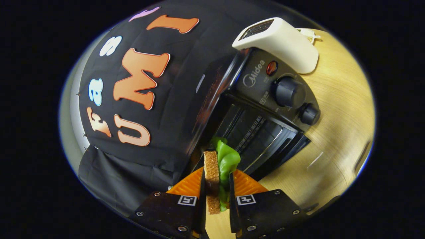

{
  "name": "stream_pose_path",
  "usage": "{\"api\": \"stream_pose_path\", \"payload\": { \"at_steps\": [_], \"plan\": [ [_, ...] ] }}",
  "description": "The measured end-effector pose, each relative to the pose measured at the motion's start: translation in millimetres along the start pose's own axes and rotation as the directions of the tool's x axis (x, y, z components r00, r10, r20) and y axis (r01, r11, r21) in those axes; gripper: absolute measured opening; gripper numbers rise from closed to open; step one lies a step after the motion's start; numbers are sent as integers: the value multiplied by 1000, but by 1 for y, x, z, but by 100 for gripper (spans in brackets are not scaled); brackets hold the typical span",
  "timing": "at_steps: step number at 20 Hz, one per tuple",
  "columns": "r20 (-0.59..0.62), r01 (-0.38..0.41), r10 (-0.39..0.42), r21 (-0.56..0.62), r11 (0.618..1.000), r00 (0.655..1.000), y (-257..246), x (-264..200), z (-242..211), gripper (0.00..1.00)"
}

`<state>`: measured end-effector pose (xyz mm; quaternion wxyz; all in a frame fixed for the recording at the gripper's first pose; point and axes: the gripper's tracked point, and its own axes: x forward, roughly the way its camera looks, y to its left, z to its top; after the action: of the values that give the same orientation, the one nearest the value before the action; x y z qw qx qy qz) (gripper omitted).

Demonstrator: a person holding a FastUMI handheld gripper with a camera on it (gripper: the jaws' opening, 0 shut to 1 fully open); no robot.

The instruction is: Open the toaster oven, put the food inside, and close the toaster oven door.

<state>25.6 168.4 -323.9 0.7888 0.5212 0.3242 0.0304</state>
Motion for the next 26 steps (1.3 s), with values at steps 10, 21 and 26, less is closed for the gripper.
{"api": "stream_pose_path", "payload": {
  "at_steps": [10,21,26],
  "plan": [
    [116,26,-28,23,999,993,-17,54,14,29],
    [-43,208,-225,-245,947,973,-35,1,-4,91],
    [-109,239,-299,-377,895,948,-51,-50,-18,96]
  ]
}}
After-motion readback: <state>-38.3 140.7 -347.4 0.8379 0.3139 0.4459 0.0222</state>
